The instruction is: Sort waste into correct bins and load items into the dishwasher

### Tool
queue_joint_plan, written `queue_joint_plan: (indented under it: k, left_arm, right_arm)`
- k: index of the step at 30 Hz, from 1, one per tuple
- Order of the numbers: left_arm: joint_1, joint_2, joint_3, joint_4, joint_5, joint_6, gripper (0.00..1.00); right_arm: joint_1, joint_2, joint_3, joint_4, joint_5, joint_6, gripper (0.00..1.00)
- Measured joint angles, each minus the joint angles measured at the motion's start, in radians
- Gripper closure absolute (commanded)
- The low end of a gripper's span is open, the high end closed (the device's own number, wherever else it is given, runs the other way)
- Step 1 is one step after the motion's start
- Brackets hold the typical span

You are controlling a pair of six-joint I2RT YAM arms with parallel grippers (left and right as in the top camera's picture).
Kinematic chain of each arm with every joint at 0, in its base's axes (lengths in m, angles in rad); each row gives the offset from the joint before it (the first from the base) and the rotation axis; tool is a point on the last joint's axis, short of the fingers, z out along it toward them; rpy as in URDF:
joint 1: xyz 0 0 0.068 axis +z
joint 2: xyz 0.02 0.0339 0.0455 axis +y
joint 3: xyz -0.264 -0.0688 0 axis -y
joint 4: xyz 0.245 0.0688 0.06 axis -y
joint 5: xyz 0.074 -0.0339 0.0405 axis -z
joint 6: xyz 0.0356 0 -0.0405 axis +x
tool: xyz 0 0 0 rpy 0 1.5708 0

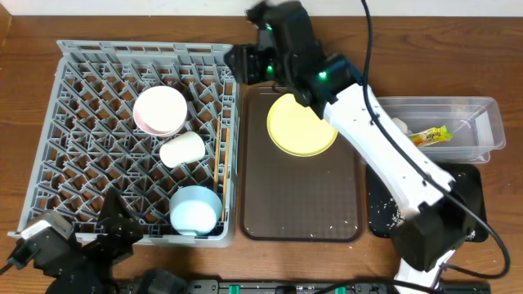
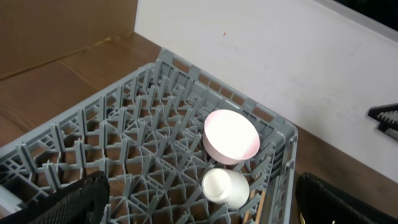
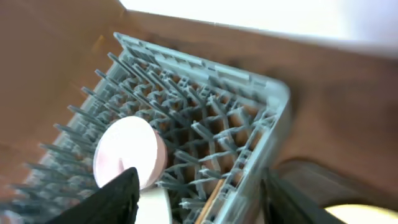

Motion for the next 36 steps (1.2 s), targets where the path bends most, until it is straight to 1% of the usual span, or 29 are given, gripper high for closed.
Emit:
queue_joint_plan:
  k: [4, 8, 14, 20, 22, 24, 28, 29, 30, 34, 36]
  left_arm:
    - [0.0, 0.0, 0.0, 0.0, 0.0, 0.0, 0.04]
    - [0.0, 0.0, 0.0, 0.0, -0.001, 0.0, 0.04]
    - [0.0, 0.0, 0.0, 0.0, 0.0, 0.0, 0.04]
    - [0.0, 0.0, 0.0, 0.001, -0.001, 0.0, 0.04]
    - [0.0, 0.0, 0.0, 0.0, -0.001, 0.0, 0.04]
    - [0.0, 0.0, 0.0, 0.0, -0.001, 0.0, 0.04]
    - [0.0, 0.0, 0.0, 0.0, -0.001, 0.0, 0.04]
    - [0.0, 0.0, 0.0, 0.0, -0.001, 0.0, 0.04]
    - [0.0, 0.0, 0.0, 0.0, -0.001, 0.0, 0.04]
    - [0.0, 0.0, 0.0, 0.0, -0.001, 0.0, 0.03]
    - [0.0, 0.0, 0.0, 0.0, -0.001, 0.0, 0.04]
  right_arm:
    - [0.083, 0.017, 0.132, -0.11, 0.092, -0.207, 0.23]
    - [0.15, 0.072, 0.218, -0.137, 0.102, -0.348, 0.22]
    - [0.261, 0.217, 0.233, -0.094, 0.099, -0.5, 0.23]
    - [0.365, 0.399, 0.232, 0.035, 0.145, -0.588, 0.28]
    - [0.38, 0.432, 0.232, 0.058, 0.152, -0.597, 0.31]
    - [0.386, 0.446, 0.229, 0.07, 0.16, -0.605, 0.38]
    - [0.384, 0.447, 0.229, 0.089, 0.171, -0.616, 0.64]
    - [0.383, 0.447, 0.229, 0.087, 0.171, -0.62, 0.67]
    - [0.383, 0.447, 0.229, 0.083, 0.173, -0.622, 0.69]
    - [0.38, 0.447, 0.229, 0.063, 0.178, -0.62, 0.71]
    - [0.38, 0.447, 0.229, 0.045, 0.179, -0.62, 0.85]
